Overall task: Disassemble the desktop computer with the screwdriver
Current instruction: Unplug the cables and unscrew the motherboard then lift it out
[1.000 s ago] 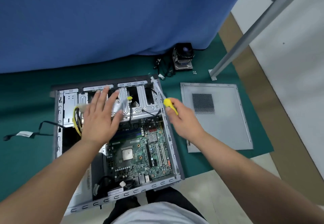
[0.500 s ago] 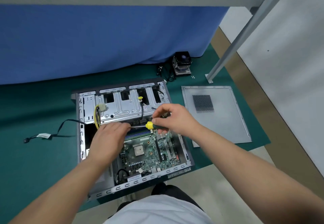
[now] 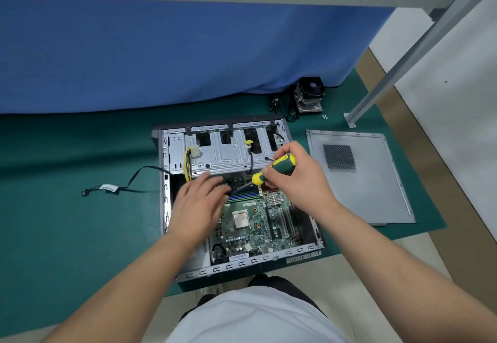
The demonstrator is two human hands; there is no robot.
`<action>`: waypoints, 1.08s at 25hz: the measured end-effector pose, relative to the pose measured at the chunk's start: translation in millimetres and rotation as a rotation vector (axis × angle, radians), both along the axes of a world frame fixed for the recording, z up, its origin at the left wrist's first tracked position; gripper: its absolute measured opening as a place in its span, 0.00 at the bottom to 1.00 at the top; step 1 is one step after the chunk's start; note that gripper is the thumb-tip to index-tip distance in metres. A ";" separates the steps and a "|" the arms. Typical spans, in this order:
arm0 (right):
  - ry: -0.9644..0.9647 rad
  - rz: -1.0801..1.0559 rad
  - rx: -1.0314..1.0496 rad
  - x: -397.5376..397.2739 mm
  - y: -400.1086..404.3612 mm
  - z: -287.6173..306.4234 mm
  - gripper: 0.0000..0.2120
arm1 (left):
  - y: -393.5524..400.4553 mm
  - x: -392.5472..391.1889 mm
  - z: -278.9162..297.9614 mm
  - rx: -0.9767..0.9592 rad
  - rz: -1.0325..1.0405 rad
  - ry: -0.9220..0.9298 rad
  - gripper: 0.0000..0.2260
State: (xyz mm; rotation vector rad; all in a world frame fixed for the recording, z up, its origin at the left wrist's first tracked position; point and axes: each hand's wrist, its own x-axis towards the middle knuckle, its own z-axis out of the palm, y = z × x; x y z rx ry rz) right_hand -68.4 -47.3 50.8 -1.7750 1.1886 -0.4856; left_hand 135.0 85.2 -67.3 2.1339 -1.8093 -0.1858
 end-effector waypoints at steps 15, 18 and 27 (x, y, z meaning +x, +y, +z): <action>0.441 0.442 -0.104 59.4 13.4 -57.3 0.10 | 3.2 45.8 -16.1 0.134 0.292 -0.023 0.25; 0.442 0.453 -0.091 67.5 12.4 -61.5 0.11 | 2.0 46.3 -15.7 0.131 0.284 -0.028 0.25; 0.496 0.462 -0.099 74.2 11.9 -69.4 0.11 | 2.0 47.0 -9.6 0.137 0.276 0.008 0.27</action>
